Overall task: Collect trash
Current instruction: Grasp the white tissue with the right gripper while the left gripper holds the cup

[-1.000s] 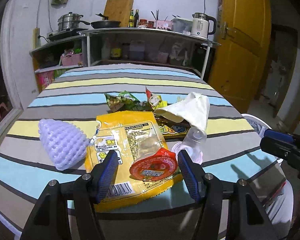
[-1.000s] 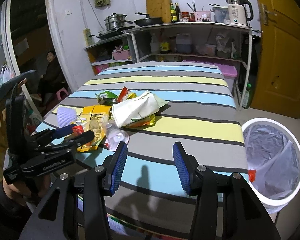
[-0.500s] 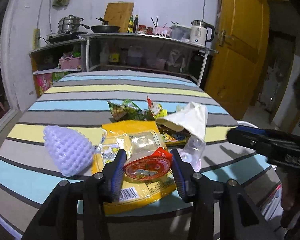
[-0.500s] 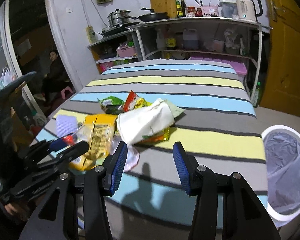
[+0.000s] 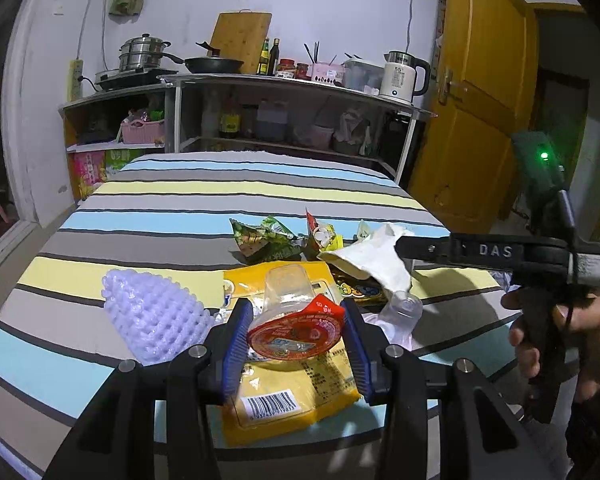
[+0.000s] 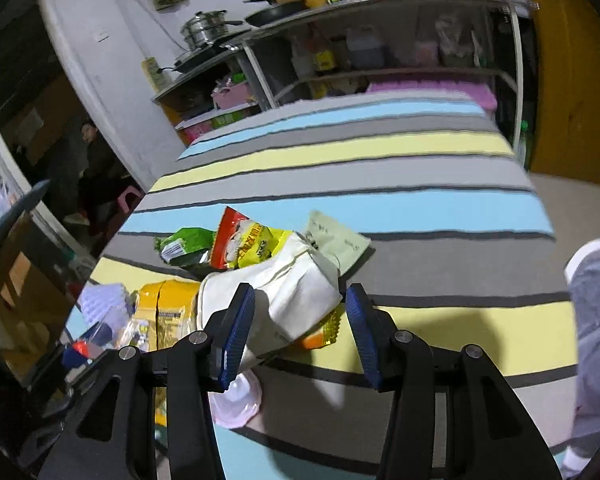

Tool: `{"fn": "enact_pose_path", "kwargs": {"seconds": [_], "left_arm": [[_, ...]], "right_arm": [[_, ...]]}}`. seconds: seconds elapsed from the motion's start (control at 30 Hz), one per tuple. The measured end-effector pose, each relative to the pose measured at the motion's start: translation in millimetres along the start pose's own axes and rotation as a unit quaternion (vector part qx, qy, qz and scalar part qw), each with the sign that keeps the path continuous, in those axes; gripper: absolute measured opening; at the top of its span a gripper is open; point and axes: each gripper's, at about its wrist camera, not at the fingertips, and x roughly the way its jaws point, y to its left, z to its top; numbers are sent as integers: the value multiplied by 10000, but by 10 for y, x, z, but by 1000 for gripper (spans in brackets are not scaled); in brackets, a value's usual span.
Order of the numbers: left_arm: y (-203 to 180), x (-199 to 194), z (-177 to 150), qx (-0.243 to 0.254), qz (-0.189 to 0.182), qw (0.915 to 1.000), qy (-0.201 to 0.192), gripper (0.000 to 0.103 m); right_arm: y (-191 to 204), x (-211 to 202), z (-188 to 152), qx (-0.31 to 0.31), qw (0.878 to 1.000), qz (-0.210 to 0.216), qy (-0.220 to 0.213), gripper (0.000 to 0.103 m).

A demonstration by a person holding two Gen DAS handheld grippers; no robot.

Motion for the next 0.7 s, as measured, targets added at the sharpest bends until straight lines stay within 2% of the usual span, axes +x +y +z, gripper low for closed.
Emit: {"fn": "enact_pose_path", "kwargs": {"seconds": [0.27, 0.6, 0.7], "left_arm": [[18, 74, 20, 1, -25, 10000, 65, 45], [8, 92, 27, 8, -29, 10000, 74, 45], [1, 98, 33, 8, -26, 10000, 79, 45]], "right_arm": [[-89, 136, 57, 384, 9980, 385, 316, 53], [84, 137, 151, -221, 9992, 269, 188, 53], [80, 189, 163, -328, 9988, 291, 240, 39]]}}
